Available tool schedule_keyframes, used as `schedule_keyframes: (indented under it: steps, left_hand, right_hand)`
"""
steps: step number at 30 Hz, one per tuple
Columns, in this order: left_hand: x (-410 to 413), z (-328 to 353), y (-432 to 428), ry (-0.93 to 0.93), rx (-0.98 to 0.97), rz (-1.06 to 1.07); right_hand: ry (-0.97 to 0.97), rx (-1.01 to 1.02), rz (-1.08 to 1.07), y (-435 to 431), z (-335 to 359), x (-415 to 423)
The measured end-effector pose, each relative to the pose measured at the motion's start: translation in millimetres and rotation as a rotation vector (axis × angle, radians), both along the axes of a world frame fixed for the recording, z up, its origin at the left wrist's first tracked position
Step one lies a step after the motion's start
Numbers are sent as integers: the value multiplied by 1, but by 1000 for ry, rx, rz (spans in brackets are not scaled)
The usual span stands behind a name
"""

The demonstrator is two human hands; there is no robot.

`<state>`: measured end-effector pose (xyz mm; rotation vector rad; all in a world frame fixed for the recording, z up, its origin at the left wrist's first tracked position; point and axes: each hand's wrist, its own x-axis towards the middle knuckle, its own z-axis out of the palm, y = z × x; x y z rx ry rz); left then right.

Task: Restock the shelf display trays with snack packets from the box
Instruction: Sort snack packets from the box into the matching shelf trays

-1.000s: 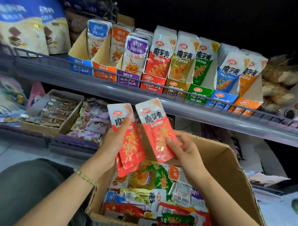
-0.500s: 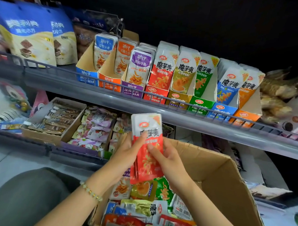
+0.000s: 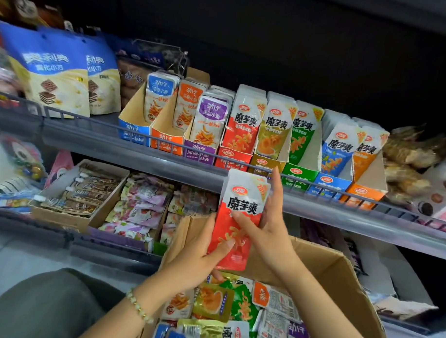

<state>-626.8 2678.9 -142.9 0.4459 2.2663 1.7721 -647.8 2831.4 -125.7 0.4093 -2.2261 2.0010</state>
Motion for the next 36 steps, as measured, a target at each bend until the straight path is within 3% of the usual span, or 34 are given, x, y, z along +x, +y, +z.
schedule_keyframes:
  steps: [8,15,20,25,28,32,36]
  left_hand:
    - [-11,2,-7,-49,55,-107]
    - [-37,18,-13,83,-13,-200]
    - [-74,45,-14,164,146,-44]
    - [-119,61,-25,445,-221,167]
    - [-132,62,-24,600,-497,149]
    - [-140,56,-22,643,-703,78]
    - [-143,55,-22,639,-764,84]
  right_hand:
    - [-68,420,70,24,46,-20]
    - [-179,532,186,36,88,-38]
    - [-63,384,-2,39,117,-58]
    - [134,197,-284,47,145,-95]
    - [166,207,-330,45,154,-117]
    - [169,451,-326,42,152,-141]
    - [226,769,-260,28,152,-159]
